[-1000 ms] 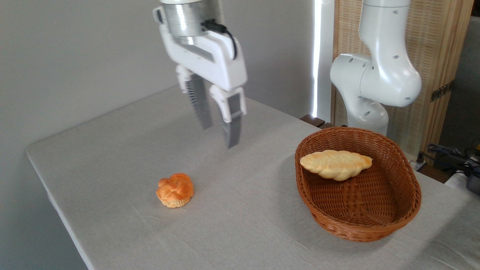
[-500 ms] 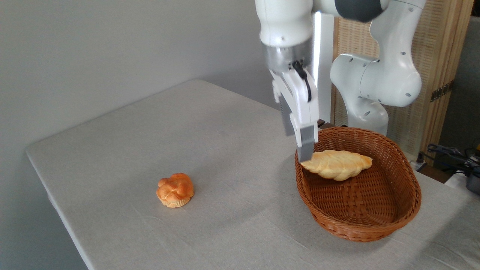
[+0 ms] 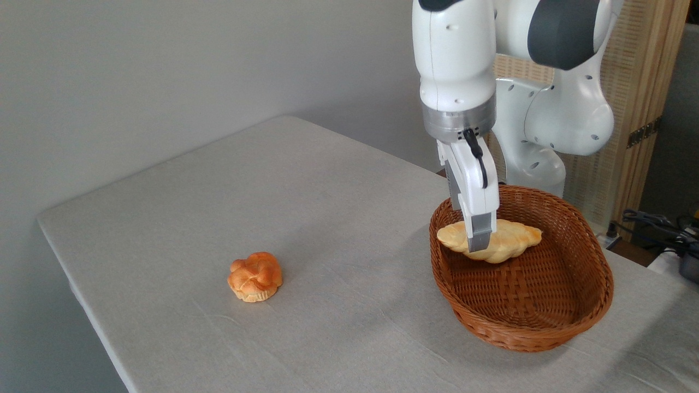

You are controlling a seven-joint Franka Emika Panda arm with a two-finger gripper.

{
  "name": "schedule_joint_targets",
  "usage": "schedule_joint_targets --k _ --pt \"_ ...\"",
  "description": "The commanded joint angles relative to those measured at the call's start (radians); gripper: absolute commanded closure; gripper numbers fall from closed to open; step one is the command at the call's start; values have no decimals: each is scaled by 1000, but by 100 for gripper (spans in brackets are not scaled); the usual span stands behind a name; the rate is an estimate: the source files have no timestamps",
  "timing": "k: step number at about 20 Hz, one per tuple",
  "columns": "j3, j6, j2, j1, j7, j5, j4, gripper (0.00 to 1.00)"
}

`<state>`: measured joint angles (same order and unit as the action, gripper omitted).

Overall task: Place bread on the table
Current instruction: 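Lower the gripper onto the twisted roll and close on it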

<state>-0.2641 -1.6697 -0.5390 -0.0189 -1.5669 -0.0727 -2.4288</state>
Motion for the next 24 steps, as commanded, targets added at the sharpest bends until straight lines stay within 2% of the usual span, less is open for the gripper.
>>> schedule_joint_targets --k 1,10,13,15,17,18,19,24 --pt "-12 11 -18 -7 -8 -15 -44 0" --pt "-15 -53 -16 -7 -12 -16 -117 3" --pt "-15 -71 -16 -7 -12 -47 -137 7" --pt "-15 -74 -16 -7 -13 -50 -139 18" --pt "-14 -74 -16 -7 -15 -52 -139 58" --pt "-15 -74 -16 -7 -15 -52 -139 71" --pt "-15 -74 -16 -7 -15 -52 -138 77" --pt "-15 -73 -16 -7 -15 -52 -138 78"
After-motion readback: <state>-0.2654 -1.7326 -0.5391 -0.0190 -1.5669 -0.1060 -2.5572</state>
